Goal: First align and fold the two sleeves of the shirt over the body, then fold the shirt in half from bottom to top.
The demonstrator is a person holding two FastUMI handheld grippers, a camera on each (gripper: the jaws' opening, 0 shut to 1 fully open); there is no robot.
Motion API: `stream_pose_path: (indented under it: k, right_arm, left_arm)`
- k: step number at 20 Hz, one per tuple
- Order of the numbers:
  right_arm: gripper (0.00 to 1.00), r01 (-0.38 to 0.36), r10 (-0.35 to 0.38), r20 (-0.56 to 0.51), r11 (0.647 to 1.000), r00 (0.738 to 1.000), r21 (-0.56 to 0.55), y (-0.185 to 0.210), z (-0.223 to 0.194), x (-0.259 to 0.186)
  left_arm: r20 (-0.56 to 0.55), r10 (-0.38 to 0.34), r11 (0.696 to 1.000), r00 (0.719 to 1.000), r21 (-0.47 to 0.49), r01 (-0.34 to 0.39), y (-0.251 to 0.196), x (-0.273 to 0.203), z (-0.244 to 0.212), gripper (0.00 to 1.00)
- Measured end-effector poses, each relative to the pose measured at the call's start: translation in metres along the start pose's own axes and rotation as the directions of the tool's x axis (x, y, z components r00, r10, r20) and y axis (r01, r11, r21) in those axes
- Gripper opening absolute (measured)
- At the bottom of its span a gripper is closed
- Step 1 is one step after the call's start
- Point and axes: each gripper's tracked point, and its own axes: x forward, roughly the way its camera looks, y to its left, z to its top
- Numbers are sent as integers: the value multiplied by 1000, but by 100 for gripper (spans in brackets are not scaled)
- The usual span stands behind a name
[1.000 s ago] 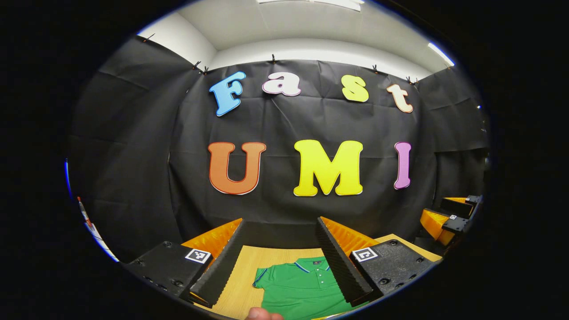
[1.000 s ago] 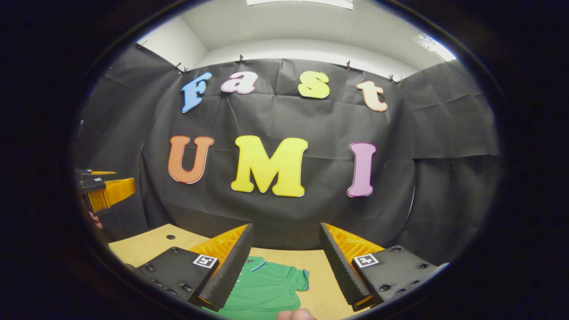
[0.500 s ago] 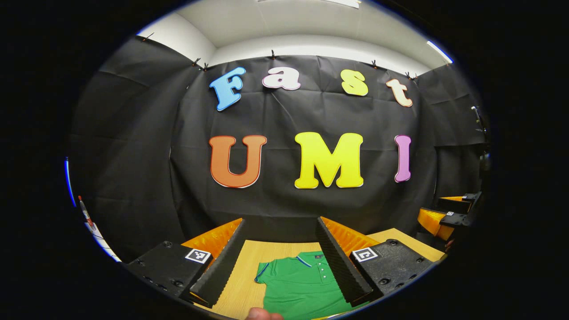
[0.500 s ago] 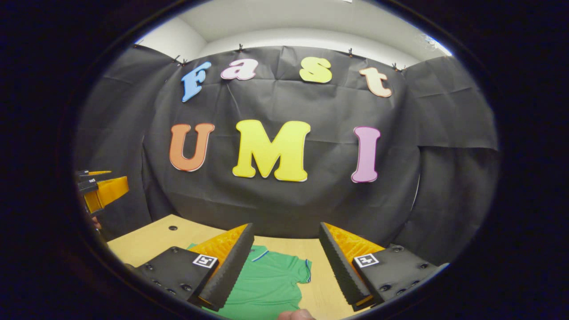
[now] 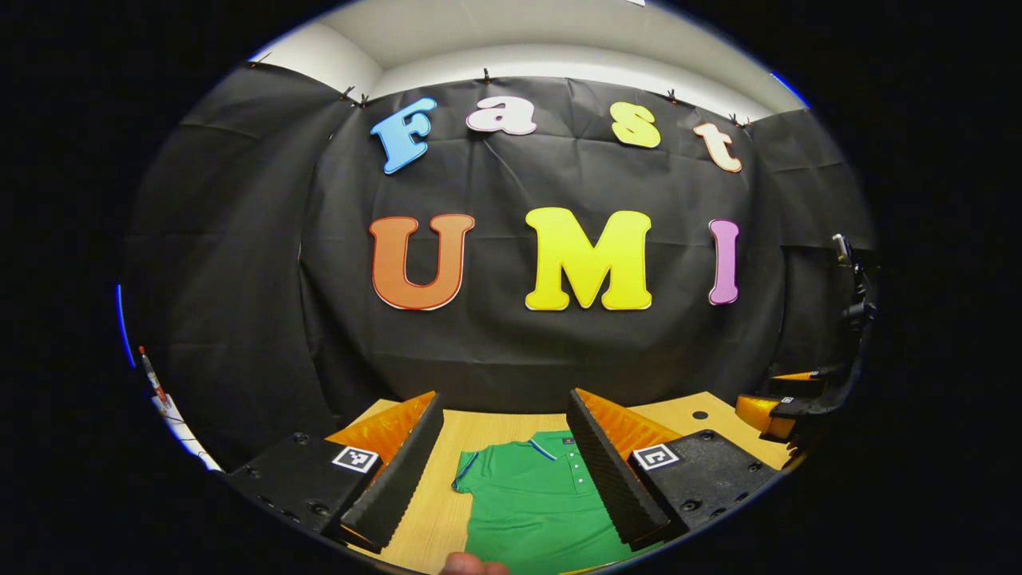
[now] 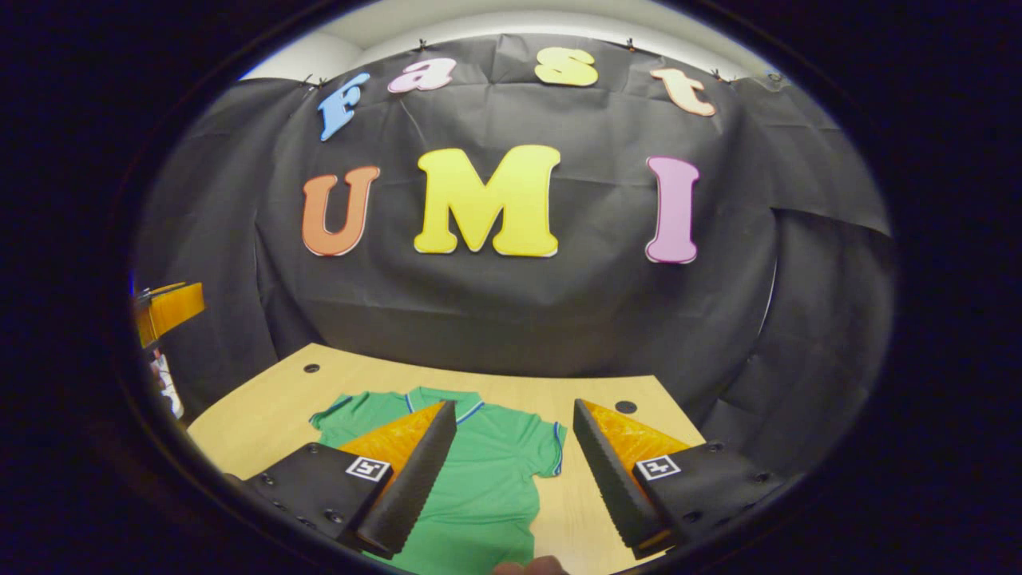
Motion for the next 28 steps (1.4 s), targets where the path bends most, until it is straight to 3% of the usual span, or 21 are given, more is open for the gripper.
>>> stream_pose_path:
  k: [6,14,21,28]
  right_arm:
    - [95,13,-14,-148,1000,989,-6,-28,-47,51]
    - [94,24,-16,-249,999,968,28,-57,-88,128]
    - [95,16,-6,-333,1000,943,26,-65,-138,200]
    - [95,11,14,-407,998,913,58,-75,-177,241]
  left_arm:
    - [-68,5,1000,998,18,-4,-2,0,-28,99]
    - [-143,34,999,989,0,-34,-8,-1,-54,100]
    - [-183,91,996,979,41,-85,1,-8,-68,100]
    - [-254,118,992,960,71,-103,1,-22,-92,100]
